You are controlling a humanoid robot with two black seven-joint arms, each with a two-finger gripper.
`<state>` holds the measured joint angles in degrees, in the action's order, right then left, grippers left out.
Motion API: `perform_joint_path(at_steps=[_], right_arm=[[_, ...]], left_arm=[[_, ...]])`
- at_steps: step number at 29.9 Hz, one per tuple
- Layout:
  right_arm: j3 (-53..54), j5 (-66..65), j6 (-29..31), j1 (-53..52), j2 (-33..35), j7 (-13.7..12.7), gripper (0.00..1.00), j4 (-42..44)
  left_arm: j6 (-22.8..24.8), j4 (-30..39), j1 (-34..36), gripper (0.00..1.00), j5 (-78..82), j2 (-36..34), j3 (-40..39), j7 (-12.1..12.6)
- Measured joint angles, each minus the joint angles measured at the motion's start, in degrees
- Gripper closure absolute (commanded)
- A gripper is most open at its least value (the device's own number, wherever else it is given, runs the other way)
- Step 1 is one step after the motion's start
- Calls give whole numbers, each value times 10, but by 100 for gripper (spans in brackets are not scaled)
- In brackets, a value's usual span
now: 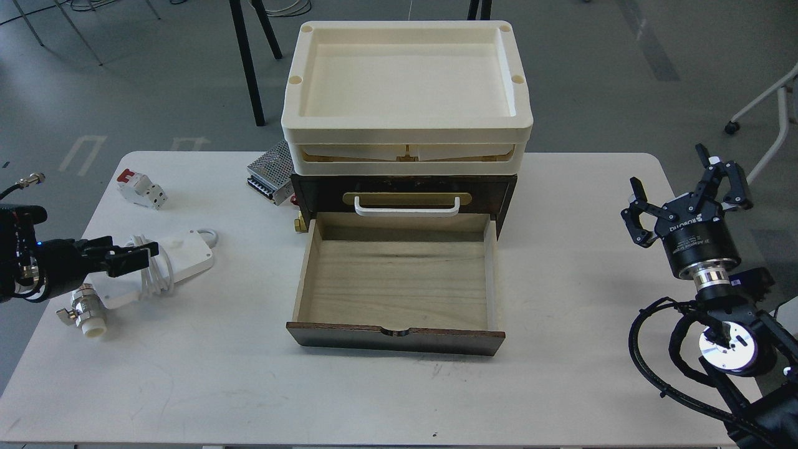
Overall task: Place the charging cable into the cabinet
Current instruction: 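Lower the left gripper onto the white power brick and close it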
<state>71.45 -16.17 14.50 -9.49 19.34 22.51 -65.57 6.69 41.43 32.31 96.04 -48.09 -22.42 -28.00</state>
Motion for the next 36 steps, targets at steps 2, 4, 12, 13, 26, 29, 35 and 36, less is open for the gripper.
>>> perform_joint_path(at_steps=[2, 4, 12, 13, 26, 29, 35, 36], right_arm=[[0, 0, 0, 0, 0, 0, 0, 0], [0, 0, 0, 0, 0, 0, 0, 0], [0, 0, 0, 0, 0, 0, 1, 0], [0, 0, 0, 0, 0, 0, 1, 0], [1, 0, 0, 0, 0, 0, 0, 1], [1, 0, 0, 0, 0, 0, 1, 1], [1, 0, 0, 0, 0, 0, 1, 1], [1, 0, 0, 0, 0, 0, 1, 1]], left_arm=[[-4, -6, -6, 1, -9, 4, 0, 0], [-8, -9, -11, 1, -15, 6, 0, 0], [-26, -17, -29, 1, -19, 26, 1, 0], [-30, -21, -29, 1, -19, 31, 1, 0], [-83, -64, -39, 53, -15, 78, 14, 0], [-116, -65, -40, 83, -14, 78, 32, 0], [-155, -80, -41, 97, -14, 77, 68, 0], [-156, -86, -41, 97, -14, 77, 70, 0]])
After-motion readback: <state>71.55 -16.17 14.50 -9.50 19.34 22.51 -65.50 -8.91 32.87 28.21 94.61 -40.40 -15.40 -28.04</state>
